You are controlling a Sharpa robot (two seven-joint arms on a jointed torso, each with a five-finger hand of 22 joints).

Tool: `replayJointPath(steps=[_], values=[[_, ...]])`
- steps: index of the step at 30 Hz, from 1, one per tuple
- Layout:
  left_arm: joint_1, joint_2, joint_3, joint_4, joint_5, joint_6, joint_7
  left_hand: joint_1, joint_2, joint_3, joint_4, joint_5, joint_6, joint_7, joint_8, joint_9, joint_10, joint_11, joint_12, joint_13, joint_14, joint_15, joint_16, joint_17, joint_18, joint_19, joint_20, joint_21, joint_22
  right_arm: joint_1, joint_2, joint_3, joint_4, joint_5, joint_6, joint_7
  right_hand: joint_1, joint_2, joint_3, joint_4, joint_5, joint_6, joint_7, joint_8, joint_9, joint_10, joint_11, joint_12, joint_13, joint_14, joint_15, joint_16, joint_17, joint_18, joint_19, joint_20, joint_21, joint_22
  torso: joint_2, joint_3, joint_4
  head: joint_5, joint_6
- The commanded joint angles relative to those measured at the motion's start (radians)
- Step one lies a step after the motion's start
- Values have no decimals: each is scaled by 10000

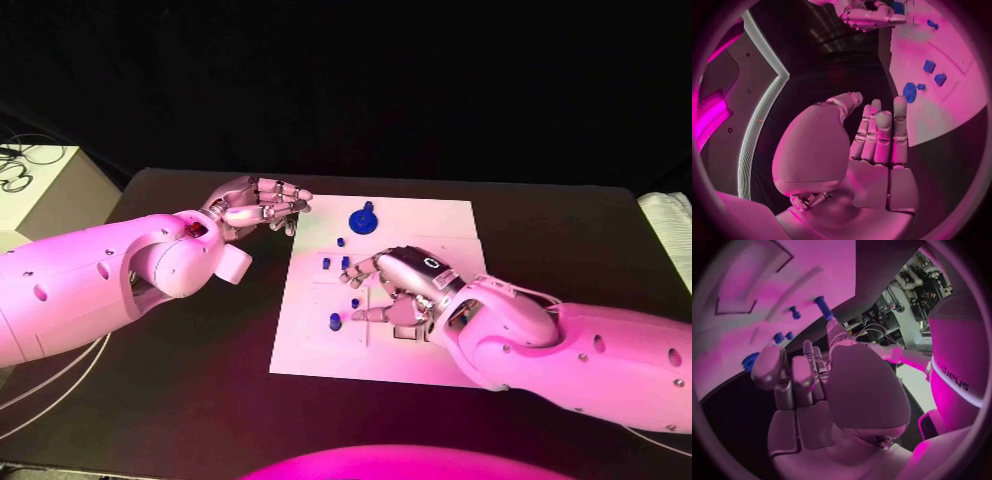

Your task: Assemble the parts on the task board

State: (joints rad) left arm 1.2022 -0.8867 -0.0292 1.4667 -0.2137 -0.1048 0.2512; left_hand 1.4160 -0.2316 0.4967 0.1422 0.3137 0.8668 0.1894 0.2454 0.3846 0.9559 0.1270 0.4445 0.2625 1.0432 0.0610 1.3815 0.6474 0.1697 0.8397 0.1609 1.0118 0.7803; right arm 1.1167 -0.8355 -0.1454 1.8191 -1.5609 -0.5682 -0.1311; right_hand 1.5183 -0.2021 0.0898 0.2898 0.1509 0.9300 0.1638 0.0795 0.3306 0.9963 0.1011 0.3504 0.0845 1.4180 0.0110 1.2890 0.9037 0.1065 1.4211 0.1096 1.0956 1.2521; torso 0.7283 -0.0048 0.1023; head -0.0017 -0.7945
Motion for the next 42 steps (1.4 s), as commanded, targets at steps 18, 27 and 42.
replayJointPath(steps=[18,27,42], values=[[-261,-620,-4,591,253,-241,569,-40,-7,-169,59,-9,-125,-41,17,-14,94,-57,249,110,-26,2,57,-2,142,-7,42,-87,-31,895,-3886,-176,1158,4517,1442,-1974,-2269,769,-1240,10,426,793,-680,2214,979,4983,-838,11245,13520,1291,-622,2451,5465,-895,1258,-566,4033,2783,-95,4,-154,-1527,305],[-349,-608,-4,662,277,-198,569,-55,-8,-200,79,-9,-132,-54,24,-15,113,-74,332,152,17,-11,86,68,143,-6,35,-97,-36,727,-4181,-390,1508,3309,1685,-3351,-3184,963,-1985,46,689,824,-748,2445,1121,5212,-891,11521,13981,1388,-662,2621,5988,-1014,1426,-600,4539,3073,-163,-3,-203,-1506,228],[-373,-594,-4,680,280,-118,515,-67,-11,-223,94,-8,-141,-61,27,-16,117,-82,394,185,59,-20,113,137,143,-3,30,-104,-38,271,-3557,-448,1374,2508,2017,-4238,-3755,818,-2350,65,571,848,-777,2579,1199,5251,-912,11540,14073,1425,-674,2677,6178,-1065,1497,-608,4752,3187,-151,-10,-217,-1488,120]])
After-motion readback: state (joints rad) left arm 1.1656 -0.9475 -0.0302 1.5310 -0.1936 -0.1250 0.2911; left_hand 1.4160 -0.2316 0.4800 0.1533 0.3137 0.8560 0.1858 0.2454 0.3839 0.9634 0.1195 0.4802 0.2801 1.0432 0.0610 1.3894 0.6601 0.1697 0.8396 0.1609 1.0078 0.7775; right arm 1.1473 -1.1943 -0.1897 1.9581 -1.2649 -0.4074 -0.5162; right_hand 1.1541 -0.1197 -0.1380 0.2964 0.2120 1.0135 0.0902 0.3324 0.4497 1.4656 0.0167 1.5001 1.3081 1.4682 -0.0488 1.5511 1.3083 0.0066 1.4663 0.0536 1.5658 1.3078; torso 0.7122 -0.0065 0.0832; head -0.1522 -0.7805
